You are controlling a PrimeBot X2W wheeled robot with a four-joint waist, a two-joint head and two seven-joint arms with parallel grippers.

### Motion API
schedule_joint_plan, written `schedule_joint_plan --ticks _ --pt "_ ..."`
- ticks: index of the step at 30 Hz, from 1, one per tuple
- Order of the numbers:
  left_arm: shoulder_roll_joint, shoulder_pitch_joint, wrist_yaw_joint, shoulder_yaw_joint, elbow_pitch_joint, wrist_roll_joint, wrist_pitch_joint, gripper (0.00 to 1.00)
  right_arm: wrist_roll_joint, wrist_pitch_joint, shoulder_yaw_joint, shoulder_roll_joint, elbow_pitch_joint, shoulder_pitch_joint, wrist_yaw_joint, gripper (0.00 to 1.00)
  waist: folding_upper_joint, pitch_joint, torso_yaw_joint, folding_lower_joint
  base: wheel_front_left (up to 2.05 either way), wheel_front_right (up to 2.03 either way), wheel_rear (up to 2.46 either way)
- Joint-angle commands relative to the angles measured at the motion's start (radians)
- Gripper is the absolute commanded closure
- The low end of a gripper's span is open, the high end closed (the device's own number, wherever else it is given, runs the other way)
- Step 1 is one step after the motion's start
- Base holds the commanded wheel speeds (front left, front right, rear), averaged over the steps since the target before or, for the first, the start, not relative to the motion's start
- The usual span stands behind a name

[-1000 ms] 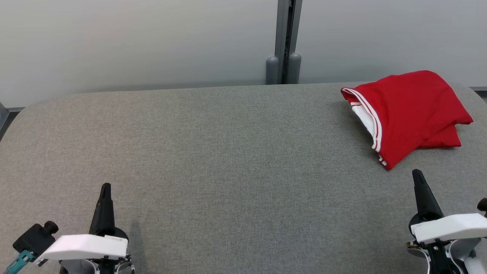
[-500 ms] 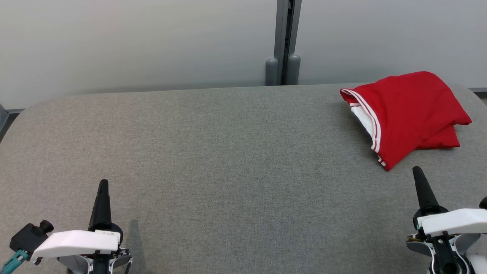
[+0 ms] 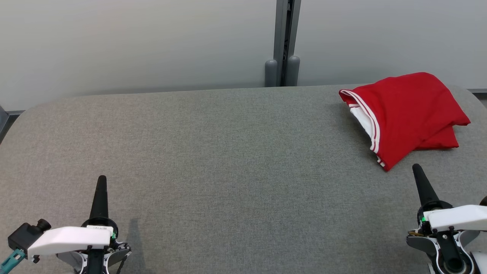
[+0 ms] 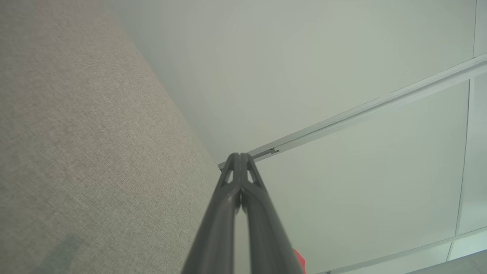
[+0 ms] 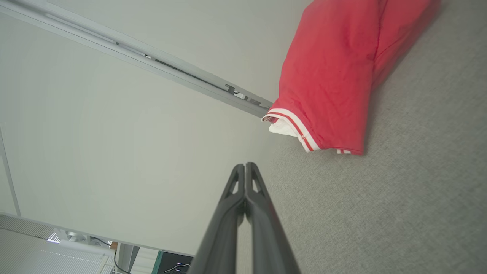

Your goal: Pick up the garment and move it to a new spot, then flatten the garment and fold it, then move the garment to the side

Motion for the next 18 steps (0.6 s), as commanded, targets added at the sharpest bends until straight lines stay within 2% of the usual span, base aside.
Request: schedule_joint_plan --ticks 1,18 --pt "0.005 -0.021 -0.006 0.007 -0.006 -0.023 0.006 1.0 0.025 0.01 -0.01 -0.005 0.001 -0.018 0.002 1.0 -0.0001 -0.001 0.0 0.0 0.0 0.0 0.0" --pt "0.005 -0.035 -0.008 0.015 -0.002 -0.155 0.039 1.0 0.149 0.052 -0.031 0.004 0.021 -0.035 0.002 1.0 -0.0001 -0.006 -0.002 0.0 0.0 0.0 0.0"
